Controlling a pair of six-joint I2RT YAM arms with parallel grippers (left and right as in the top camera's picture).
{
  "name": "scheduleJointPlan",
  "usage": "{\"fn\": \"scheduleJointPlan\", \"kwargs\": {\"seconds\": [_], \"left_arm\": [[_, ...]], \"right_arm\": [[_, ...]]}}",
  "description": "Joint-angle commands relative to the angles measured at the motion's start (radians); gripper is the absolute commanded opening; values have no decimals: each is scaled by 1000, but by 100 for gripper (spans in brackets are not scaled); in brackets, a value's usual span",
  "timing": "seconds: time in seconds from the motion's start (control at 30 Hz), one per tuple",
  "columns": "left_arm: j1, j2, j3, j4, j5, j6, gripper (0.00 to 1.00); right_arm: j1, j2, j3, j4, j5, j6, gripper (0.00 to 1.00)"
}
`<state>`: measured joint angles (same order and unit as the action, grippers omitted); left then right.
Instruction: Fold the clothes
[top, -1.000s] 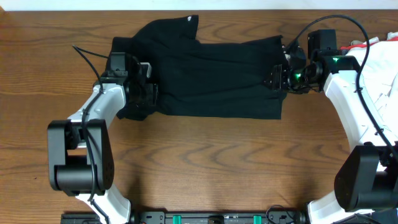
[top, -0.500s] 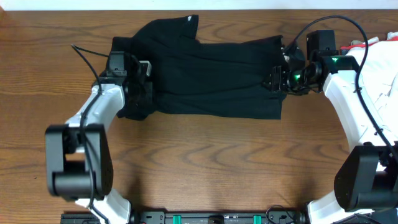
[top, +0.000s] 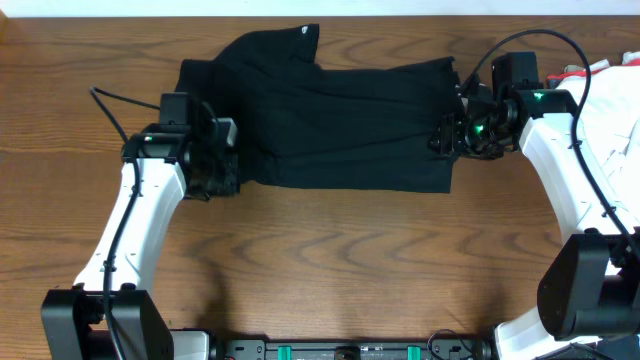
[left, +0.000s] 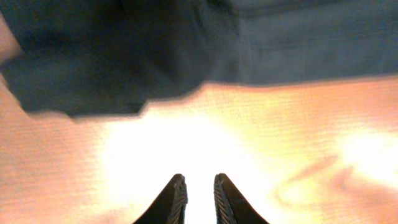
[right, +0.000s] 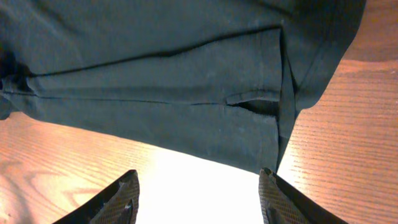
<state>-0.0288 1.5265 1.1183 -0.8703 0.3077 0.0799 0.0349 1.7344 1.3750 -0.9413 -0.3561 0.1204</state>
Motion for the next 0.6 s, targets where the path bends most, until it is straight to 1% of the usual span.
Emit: {"fn": "scheduleJointPlan", "kwargs": {"seconds": [0.0,0.03,0.07,0.13,0.2,0.23,0.3,0.33,0.57], "left_arm": [[-32,3,-4,-50,-6,-9,19],[-37,3,-4,-49,-17,-9,19],[-41,4,-5,-39,-51,-9,22],[-41,4,-16,12,-180,-10,34],[-35,7,-34,69,-300,-19,49],[-28,10,-41,90,-339,-43,54],[-5,23,-64,141,-400,-96,68],[9,33,-73,164,-409,-107,72],[124,145,-85,271,-385,-112,72]], "right_arm": [[6,1,2,4,12,-17,60],[6,1,2,4,12,-17,60],[6,1,2,3,12,-17,60],[6,1,2,3,12,-17,61],[6,1,2,2,12,-17,63],[6,1,2,-2,12,-17,64],[6,1,2,-11,12,-17,65],[6,1,2,-18,12,-17,65],[6,1,2,-36,12,-17,66]]}}
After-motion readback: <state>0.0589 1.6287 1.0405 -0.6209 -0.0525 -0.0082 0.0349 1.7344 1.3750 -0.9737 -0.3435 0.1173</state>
